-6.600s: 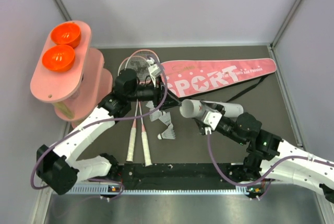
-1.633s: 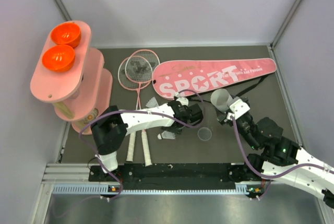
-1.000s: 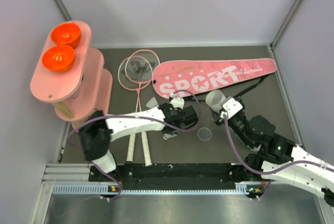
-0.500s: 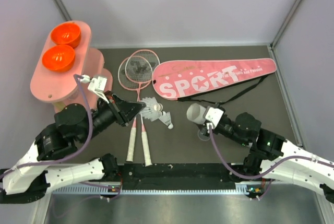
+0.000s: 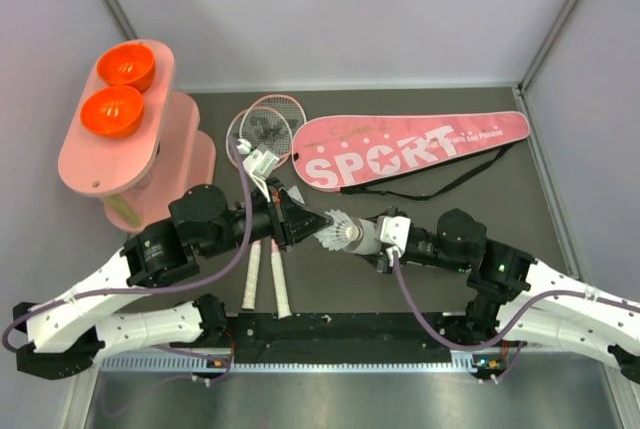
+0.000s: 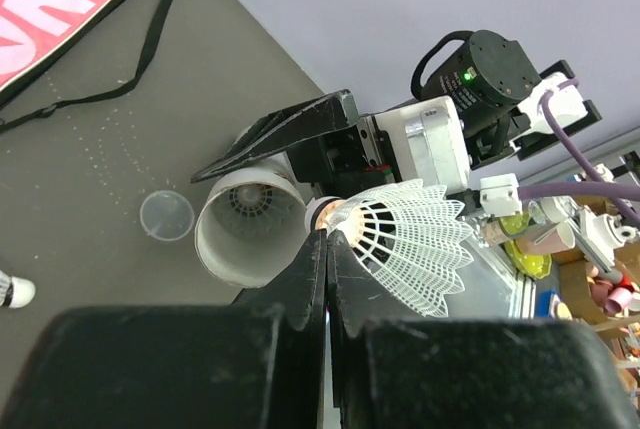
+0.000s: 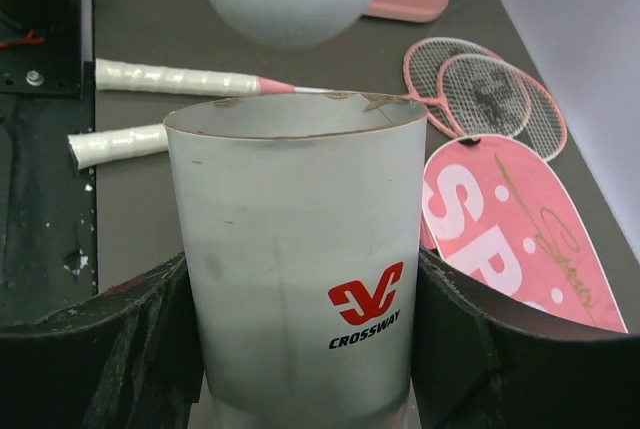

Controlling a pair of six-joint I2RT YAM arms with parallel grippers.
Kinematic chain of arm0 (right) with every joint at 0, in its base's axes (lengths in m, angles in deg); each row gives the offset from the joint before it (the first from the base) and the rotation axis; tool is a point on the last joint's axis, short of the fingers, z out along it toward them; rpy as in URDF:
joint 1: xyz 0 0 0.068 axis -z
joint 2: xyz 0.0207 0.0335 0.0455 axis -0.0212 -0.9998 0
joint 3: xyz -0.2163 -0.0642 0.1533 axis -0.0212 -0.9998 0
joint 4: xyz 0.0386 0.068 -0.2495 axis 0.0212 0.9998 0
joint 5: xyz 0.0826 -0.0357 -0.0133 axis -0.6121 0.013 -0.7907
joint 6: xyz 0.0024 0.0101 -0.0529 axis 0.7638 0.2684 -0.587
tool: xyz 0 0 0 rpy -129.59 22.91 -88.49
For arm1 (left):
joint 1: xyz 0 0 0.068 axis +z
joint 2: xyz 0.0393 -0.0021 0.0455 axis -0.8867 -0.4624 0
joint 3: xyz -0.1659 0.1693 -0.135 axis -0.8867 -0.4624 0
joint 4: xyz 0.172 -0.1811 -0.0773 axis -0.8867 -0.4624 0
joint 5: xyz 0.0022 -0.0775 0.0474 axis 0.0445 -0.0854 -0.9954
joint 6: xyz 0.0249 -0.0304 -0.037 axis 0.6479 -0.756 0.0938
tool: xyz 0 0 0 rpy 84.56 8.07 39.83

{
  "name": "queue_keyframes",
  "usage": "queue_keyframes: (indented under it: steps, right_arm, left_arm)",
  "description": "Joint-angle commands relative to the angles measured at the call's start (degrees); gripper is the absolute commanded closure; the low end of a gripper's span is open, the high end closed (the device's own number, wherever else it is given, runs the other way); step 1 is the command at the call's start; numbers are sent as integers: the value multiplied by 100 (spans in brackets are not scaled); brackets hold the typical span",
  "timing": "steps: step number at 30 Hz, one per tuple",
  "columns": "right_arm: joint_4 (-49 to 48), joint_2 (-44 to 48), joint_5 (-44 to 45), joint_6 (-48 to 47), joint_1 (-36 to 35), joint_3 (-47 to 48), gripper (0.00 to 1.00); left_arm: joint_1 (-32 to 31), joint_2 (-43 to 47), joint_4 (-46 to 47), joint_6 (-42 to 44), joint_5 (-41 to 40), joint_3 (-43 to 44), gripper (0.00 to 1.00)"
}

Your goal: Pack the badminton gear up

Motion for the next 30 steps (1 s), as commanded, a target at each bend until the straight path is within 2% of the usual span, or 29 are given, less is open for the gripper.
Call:
queue_keyframes:
  steps: [1, 11, 23, 26, 27, 30]
  right_arm:
    - [-627, 243, -466, 159, -16, 243, 55]
    - [-803, 560, -564, 195, -16, 23, 55]
    - [-1067, 507, -564, 186, -16, -21, 55]
    - [-1075, 525, -564, 212, -16, -39, 55]
    - [-1075, 533, -546, 212, -16, -39, 55]
    - [-1075, 542, -520, 204, -7, -65, 55]
  left_arm:
    - [9, -71, 715, -12, 344, -102, 100]
    - [71, -80, 794, -126, 247, -225, 100]
    - [141, -880, 363, 31, 379, -32, 100]
    - [150, -871, 276, 76, 301, -41, 86]
    - [159, -863, 249, 85, 265, -32, 77]
    - [167, -819, 144, 164, 204, -15, 65]
